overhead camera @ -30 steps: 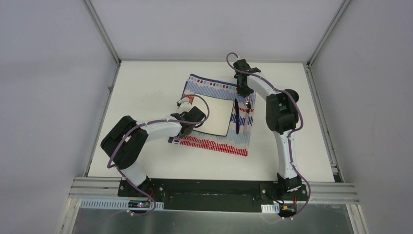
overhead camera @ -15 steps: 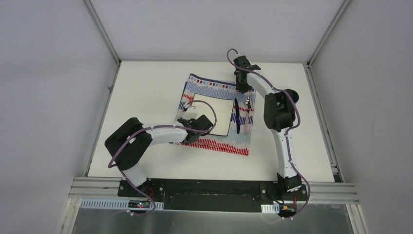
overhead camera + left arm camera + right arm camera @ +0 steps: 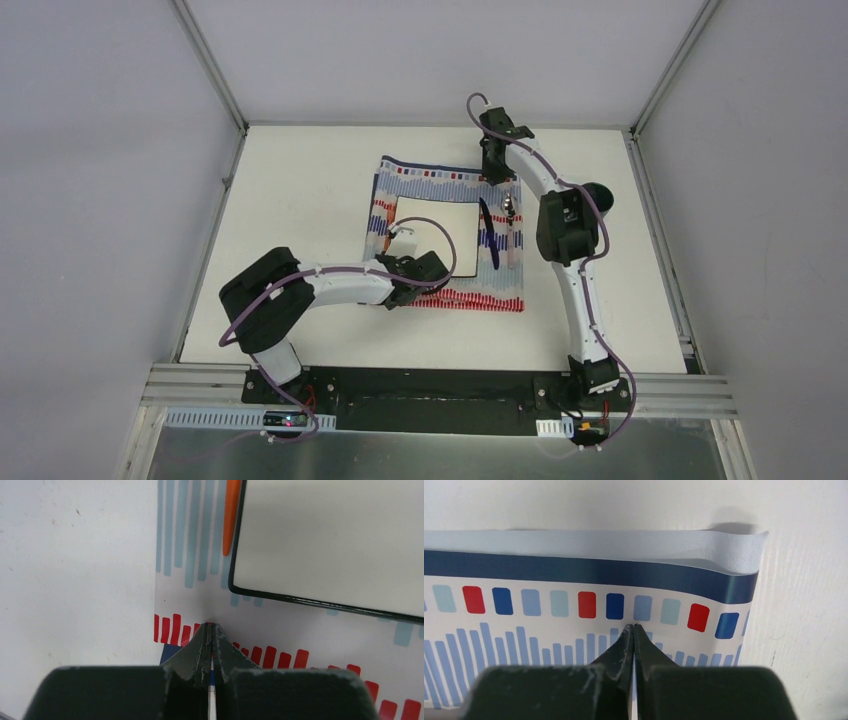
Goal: Set the dinner table for one person
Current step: Move the knife to the napkin.
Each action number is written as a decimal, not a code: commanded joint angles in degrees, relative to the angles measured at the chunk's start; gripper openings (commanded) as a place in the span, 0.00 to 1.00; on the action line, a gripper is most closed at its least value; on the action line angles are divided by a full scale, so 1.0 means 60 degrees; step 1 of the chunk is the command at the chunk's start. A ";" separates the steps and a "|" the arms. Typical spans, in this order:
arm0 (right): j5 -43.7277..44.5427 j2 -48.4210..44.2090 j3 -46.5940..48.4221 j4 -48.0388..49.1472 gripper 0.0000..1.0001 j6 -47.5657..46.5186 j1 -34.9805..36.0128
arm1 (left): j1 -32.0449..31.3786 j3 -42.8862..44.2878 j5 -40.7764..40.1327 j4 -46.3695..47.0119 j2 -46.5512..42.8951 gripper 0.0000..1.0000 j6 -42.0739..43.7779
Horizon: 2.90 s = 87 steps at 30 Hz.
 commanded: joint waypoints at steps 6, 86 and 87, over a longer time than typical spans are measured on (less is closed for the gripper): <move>-0.0625 0.0865 0.0866 -0.0093 0.00 0.0084 -0.0076 | -0.1033 0.0361 0.1488 -0.0577 -0.0073 0.00 -0.1157; -0.2666 -0.5649 -0.8498 0.3709 0.00 0.1648 0.0589 | 0.0083 0.3476 -0.2331 -0.3768 -0.2377 0.00 0.0546; -0.2688 -0.5575 -0.8434 0.3704 0.00 0.1662 0.0603 | 0.0099 0.3454 -0.2324 -0.3761 -0.2392 0.00 0.0544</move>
